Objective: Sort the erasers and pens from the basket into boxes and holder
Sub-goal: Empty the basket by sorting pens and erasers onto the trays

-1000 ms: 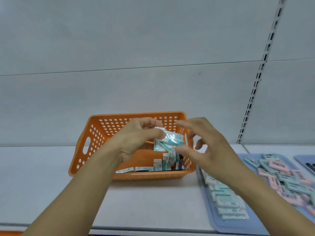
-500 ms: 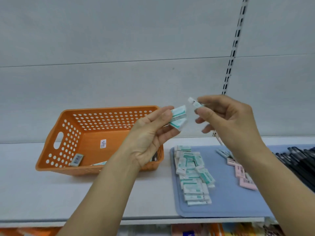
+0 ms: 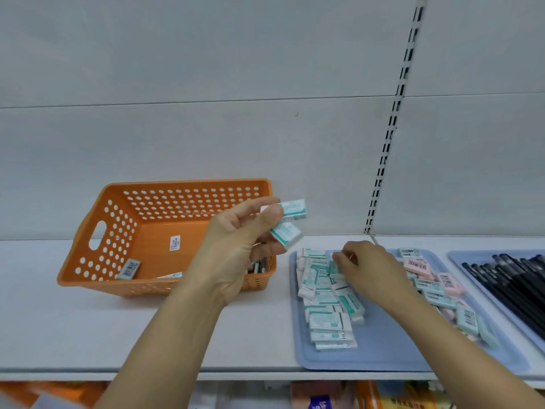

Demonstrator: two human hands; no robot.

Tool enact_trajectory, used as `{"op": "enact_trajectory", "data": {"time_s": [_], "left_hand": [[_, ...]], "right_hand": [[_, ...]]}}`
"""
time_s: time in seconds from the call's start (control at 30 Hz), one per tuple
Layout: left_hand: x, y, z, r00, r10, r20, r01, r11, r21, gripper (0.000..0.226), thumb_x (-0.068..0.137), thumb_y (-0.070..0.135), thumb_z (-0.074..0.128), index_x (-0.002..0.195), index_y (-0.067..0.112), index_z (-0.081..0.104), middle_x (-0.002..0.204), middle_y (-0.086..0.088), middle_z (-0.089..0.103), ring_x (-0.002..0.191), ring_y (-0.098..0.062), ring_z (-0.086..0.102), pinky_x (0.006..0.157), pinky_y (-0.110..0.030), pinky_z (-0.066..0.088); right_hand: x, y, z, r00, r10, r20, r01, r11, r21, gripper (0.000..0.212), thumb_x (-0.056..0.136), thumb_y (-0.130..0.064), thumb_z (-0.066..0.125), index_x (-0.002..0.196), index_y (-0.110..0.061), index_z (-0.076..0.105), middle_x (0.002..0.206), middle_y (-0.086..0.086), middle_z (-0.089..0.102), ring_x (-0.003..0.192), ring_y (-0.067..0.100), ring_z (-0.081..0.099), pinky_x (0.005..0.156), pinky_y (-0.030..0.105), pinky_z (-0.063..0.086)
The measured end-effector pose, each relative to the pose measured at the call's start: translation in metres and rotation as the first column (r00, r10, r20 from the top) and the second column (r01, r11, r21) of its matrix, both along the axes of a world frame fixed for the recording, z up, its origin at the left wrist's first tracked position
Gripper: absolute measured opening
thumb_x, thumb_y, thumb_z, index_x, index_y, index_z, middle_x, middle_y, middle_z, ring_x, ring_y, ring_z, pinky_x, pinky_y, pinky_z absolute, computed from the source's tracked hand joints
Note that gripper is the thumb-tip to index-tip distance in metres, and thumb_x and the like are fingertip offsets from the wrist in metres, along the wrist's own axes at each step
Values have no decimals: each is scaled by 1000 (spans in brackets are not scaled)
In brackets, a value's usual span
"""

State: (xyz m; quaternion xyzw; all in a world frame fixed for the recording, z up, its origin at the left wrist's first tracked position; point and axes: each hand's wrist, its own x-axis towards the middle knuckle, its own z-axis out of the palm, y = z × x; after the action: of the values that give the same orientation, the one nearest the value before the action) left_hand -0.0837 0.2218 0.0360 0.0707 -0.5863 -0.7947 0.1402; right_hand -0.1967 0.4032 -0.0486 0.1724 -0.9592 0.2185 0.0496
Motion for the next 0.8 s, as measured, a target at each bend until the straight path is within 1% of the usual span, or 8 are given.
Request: {"op": "enact_trajectory", "data": {"time_s": [0.2, 0.3, 0.4, 0.57, 0.63, 0.7, 0.73, 0.8], "left_hand": [[0, 6, 3, 999, 0, -39, -3, 997, -71, 35, 69, 26, 70, 102, 15, 70, 85, -4, 76, 71, -11, 70, 49, -19, 53], [0, 8, 5, 999, 2, -41, -6, 997, -83, 38, 70, 27, 70, 105, 14, 69, 85, -5, 76, 74, -12, 71, 52, -19, 54], [3, 7, 4, 999, 2, -49, -7, 996, -86, 37, 69, 27, 69, 104, 16, 70, 84, -4, 76, 74, -12, 71, 52, -19, 54], [9, -1, 5, 997, 31, -75, -38, 995, -90, 31, 71, 25, 69, 101, 17, 71, 85, -4, 76, 73, -11, 71, 51, -20, 55], [11, -1, 5, 996, 34, -77, -42, 993, -109, 33, 70, 26, 69, 101, 17, 70, 86, -3, 76, 73, -12, 71, 52, -20, 54], [14, 0, 4, 997, 30, -77, -40, 990, -134, 37, 69, 26, 70, 104, 16, 69, 87, -4, 76, 73, -12, 71, 52, -20, 54], [16, 1, 4, 997, 26, -78, -38, 989, -146, 39, 68, 27, 70, 105, 15, 68, 87, -3, 76, 72, -12, 71, 52, -20, 54], [21, 5, 3, 997, 10, -79, -23, 985, -171, 41, 67, 26, 71, 106, 13, 66, 87, -5, 76, 71, -13, 72, 51, -20, 54]], "right_hand": [[13, -11, 24, 992, 45, -114, -43, 999, 26, 46, 93, -55, 47, 67, -19, 55, 65, -6, 57, 64, 15, 55, 53, 25, 35], [31, -35, 29, 991, 103, -88, -75, 959, 273, 57, 83, -71, 47, 67, -16, 47, 66, -6, 48, 70, 20, 54, 59, 30, 34], [37, -49, 23, 989, 139, -49, -115, 936, 331, 43, 81, -56, 56, 72, -18, 39, 69, -8, 36, 81, 22, 55, 60, 30, 29], [36, -44, 28, 985, 157, -67, -129, 942, 310, 37, 77, -45, 61, 63, -24, 34, 64, -7, 39, 59, 16, 40, 48, 28, 20], [30, -42, 28, 964, 224, -141, -159, 915, 371, 23, 80, -38, 57, 67, -22, 46, 69, -4, 49, 64, 19, 46, 50, 28, 22], [21, -38, 24, 957, 254, -139, -167, 876, 453, 15, 83, -33, 54, 89, -22, 62, 88, -5, 61, 81, 20, 57, 57, 27, 28], [18, -33, 24, 961, 249, -120, -170, 874, 456, 19, 86, -34, 55, 96, -21, 64, 93, -7, 61, 87, 19, 59, 60, 28, 30], [16, -23, 31, 971, 226, -78, -206, 956, 207, 16, 90, -42, 59, 90, -27, 65, 82, -13, 57, 82, 11, 58, 61, 27, 31]]}}
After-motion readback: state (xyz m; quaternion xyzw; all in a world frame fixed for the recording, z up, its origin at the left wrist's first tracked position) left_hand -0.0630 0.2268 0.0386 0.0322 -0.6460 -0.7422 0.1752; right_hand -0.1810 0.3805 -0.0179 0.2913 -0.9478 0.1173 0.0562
